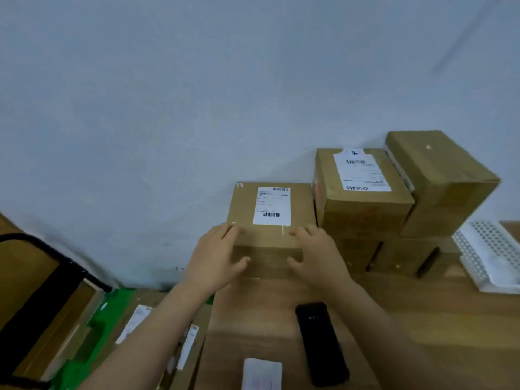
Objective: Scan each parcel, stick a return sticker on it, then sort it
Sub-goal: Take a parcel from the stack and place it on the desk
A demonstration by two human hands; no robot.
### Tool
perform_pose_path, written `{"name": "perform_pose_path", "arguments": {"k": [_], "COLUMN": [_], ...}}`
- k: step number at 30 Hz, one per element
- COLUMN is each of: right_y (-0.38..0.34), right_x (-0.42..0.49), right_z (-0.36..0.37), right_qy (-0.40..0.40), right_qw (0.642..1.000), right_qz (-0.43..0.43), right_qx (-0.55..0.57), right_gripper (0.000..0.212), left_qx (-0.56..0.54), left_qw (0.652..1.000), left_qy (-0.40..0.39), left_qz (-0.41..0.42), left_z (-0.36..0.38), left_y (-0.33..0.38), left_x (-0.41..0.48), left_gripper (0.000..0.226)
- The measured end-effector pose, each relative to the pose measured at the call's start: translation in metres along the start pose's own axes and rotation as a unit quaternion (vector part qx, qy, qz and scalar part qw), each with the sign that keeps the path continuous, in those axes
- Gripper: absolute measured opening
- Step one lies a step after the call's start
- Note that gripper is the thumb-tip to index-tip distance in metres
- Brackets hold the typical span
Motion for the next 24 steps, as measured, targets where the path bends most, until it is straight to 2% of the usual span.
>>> {"name": "perform_pose_path", "arguments": {"k": [3,8,12,17,20,24], "right_y": [0.008,0.025,0.036,0.035,0.035,0.036], "right_x": [0.003,-0.005,-0.005,0.001,-0.002,-0.007], "right_z": [0.020,0.041,0.061,0.075,0.080,0.090], "right_qy": [0.014,0.017,0.010,0.027,0.032,0.024], "right_qw": [0.995,0.972,0.952,0.935,0.936,0.926], "right_qz": [0.091,0.218,0.305,0.351,0.350,0.368], "right_qx": [-0.038,-0.082,-0.014,0.047,0.017,0.084], "right_gripper": [0.049,0.060,0.077,0.099,0.104,0.103], "left_qx": [-0.026,-0.090,-0.142,-0.263,-0.290,-0.305], "left_qw": [0.999,0.992,0.977,0.934,0.931,0.928], "left_qy": [-0.034,-0.078,-0.112,-0.153,-0.126,-0.113], "left_qz": [0.007,-0.034,-0.117,-0.189,-0.183,-0.178], "left_z": [0.025,0.063,0.092,0.114,0.115,0.108], "left_y": [-0.027,-0.067,-0.090,-0.096,-0.102,-0.110], "left_x": [0.014,0.026,0.035,0.038,0.031,0.019], "left_gripper": [0.065,0.091,0.113,0.124,0.120,0.121]}}
Point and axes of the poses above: each hand's wrist, its own x-axis towards the middle knuckle, its own z-axis out of the palm, y = z × x, the point moved 6 cm from there along x, towards the middle knuckle, and after that the axes turned 10 degrees about y, right-handed, at the moved point
